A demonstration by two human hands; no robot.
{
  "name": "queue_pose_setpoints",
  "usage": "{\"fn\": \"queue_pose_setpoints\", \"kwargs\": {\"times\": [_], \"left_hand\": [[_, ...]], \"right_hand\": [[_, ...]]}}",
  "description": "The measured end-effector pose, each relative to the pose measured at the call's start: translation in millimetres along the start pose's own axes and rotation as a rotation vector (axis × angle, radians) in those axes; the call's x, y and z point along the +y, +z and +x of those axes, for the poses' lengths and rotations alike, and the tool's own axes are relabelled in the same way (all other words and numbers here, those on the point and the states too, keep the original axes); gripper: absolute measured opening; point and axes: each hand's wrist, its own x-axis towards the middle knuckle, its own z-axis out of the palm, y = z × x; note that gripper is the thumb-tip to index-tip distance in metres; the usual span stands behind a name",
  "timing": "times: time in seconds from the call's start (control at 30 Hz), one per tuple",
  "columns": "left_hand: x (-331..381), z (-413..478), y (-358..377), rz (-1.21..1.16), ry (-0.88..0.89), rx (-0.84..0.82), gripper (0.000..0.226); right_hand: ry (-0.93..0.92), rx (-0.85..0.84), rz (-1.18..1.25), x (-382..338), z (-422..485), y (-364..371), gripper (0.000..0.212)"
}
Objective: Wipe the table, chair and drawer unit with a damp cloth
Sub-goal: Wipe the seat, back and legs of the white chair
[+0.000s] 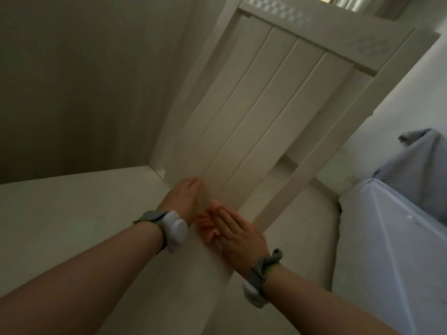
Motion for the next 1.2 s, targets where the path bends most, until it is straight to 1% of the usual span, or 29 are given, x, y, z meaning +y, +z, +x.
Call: {"fn": "queue_pose_setpoints", "kwargs": {"times": [0.07, 0.13, 0.17, 0.3, 0.33, 0.4, 0.47, 0.57, 0.63, 0.7, 0.8, 0.83, 0.93, 1.07, 1.2], "left_hand": [[6, -3, 0, 0.006, 0.023, 0.008, 0.056], [14, -5, -2, 0.012, 0.041, 0.010, 0.056], [19, -5, -4, 0.017, 0.051, 0.015, 0.056], [42, 3, -19, 0.012, 0.096, 0.089, 0.056], [48, 6, -24, 0.008, 0.108, 0.110, 0.056], [63, 16, -37, -0.004, 0.130, 0.145, 0.057], [79, 27, -49, -0.004, 0.158, 0.172, 0.059], [102, 45, -67, 0.009, 0.214, 0.225, 0.060], [113, 56, -79, 0.005, 0.244, 0.262, 0.060], [122, 65, -89, 0.006, 0.274, 0.296, 0.060], [131, 75, -100, 0.007, 0.290, 0.328, 0.058], [131, 78, -102, 0.004, 0.292, 0.334, 0.058], [131, 82, -110, -0.010, 0.301, 0.340, 0.058], [116, 85, -124, -0.006, 0.278, 0.339, 0.059], [104, 89, -133, -0.025, 0.230, 0.350, 0.059]], "right_hand": [[-0.031, 0.023, 0.004, 3, -12, 4, 0.035], [-0.011, 0.045, -0.027, 16, -20, 0, 0.030], [0.021, 0.078, -0.034, 25, -23, -3, 0.032], [0.203, 0.335, -0.023, 90, -24, -37, 0.039], [0.254, 0.378, -0.034, 110, -22, -48, 0.040], [0.349, 0.423, -0.057, 153, -16, -73, 0.047], [0.432, 0.428, -0.072, 191, -10, -98, 0.053], [0.531, 0.422, -0.027, 241, -5, -127, 0.056], [0.584, 0.435, -0.038, 268, -5, -141, 0.065], [0.631, 0.444, -0.045, 286, -4, -156, 0.074], [0.700, 0.454, -0.004, 299, 3, -171, 0.080], [0.720, 0.454, 0.011, 301, 7, -173, 0.079], [0.759, 0.450, -0.001, 305, 20, -173, 0.065], [0.752, 0.441, -0.009, 305, 38, -173, 0.066], [0.771, 0.454, -0.015, 302, 47, -172, 0.060]]}}
